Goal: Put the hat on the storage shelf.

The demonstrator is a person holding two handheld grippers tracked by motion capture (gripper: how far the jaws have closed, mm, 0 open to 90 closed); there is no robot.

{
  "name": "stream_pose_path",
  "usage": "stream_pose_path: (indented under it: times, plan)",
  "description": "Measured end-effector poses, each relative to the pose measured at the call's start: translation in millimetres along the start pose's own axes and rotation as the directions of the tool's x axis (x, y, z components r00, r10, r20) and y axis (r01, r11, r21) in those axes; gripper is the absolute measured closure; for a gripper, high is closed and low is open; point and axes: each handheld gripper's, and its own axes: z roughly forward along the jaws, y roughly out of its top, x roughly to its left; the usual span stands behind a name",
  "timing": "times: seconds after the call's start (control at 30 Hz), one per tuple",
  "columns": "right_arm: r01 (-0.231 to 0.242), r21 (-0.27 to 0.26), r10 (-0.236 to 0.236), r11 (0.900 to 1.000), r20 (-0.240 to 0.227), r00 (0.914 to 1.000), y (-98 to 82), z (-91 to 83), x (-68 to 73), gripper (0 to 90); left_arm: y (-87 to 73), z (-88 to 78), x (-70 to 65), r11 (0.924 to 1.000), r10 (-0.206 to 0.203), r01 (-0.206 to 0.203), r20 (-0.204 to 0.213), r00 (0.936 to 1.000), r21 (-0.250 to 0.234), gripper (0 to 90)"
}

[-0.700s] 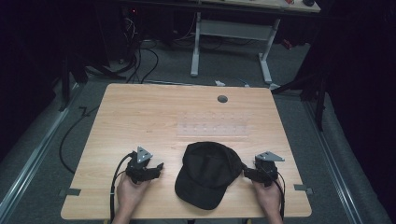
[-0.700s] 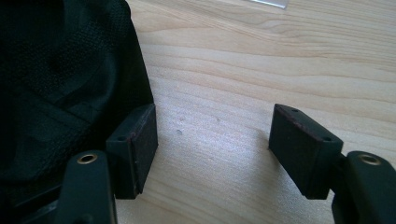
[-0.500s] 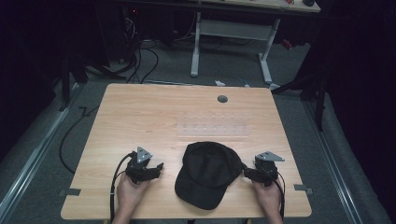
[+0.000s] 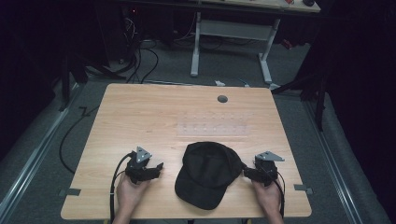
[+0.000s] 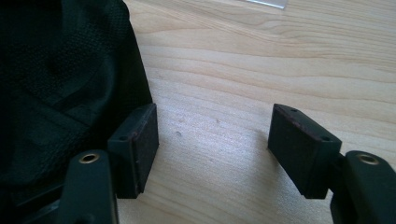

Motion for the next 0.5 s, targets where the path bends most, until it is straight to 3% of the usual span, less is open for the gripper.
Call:
stream_pose_path:
  times: [0.5]
  plan:
    - [-0.011, -0.009, 0.011, 1.0, 0.008, 0.9999, -1.2, -1.6, -0.9, 43.2, -0.3, 0.1, -0.3, 1.0, 0.002, -0.002, 0.0, 1.0, 0.002, 30.5]
